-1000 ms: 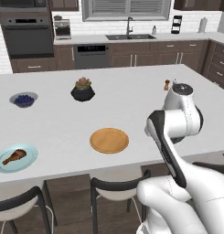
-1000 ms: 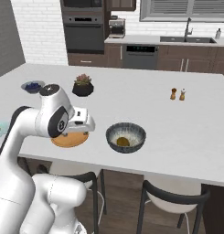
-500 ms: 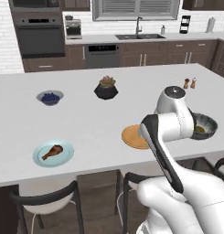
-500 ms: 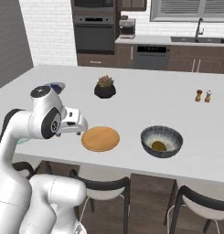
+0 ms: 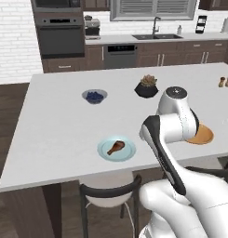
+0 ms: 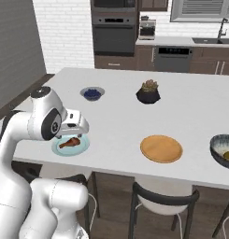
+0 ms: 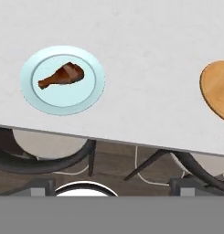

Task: Pick the chicken drumstick and avocado from their plates and place them in the bowl. Then put the bowl in the fridge.

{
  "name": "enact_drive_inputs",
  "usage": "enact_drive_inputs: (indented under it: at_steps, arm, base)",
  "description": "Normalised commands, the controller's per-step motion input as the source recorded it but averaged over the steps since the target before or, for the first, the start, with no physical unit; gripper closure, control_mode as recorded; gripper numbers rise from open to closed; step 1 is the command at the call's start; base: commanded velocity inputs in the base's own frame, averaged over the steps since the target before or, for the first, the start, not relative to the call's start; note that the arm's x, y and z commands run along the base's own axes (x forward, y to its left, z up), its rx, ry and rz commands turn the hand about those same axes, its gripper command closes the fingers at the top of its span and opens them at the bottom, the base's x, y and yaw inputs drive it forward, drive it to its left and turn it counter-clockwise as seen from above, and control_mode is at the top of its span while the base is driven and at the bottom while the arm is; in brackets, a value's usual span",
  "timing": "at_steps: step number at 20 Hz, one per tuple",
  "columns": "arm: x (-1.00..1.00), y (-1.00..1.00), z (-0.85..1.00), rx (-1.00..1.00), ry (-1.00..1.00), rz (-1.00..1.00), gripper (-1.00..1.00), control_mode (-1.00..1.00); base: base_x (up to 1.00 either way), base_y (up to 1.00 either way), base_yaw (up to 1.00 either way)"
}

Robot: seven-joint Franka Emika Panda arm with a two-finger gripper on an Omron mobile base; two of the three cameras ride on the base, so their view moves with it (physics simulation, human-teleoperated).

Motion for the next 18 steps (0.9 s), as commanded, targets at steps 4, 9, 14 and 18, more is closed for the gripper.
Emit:
enact_drive_inputs:
  at_steps: [4, 9, 14, 18]
  arm:
    - [0.0, 0.0, 0.0, 0.0, 0.0, 0.0, -1.0, 1.0]
    - [0.0, 0.0, 0.0, 0.0, 0.0, 0.0, -1.0, 1.0]
    - [0.0, 0.0, 0.0, 0.0, 0.0, 0.0, -1.0, -1.0]
    - [0.12, 0.02, -0.03, 0.0, 0.0, 0.0, -1.0, -1.0]
  base:
    - [0.37, 0.96, -0.05]
    - [0.58, 0.35, -0.03]
    - [0.32, 0.01, -0.01]
    - [0.0, 0.0, 0.0]
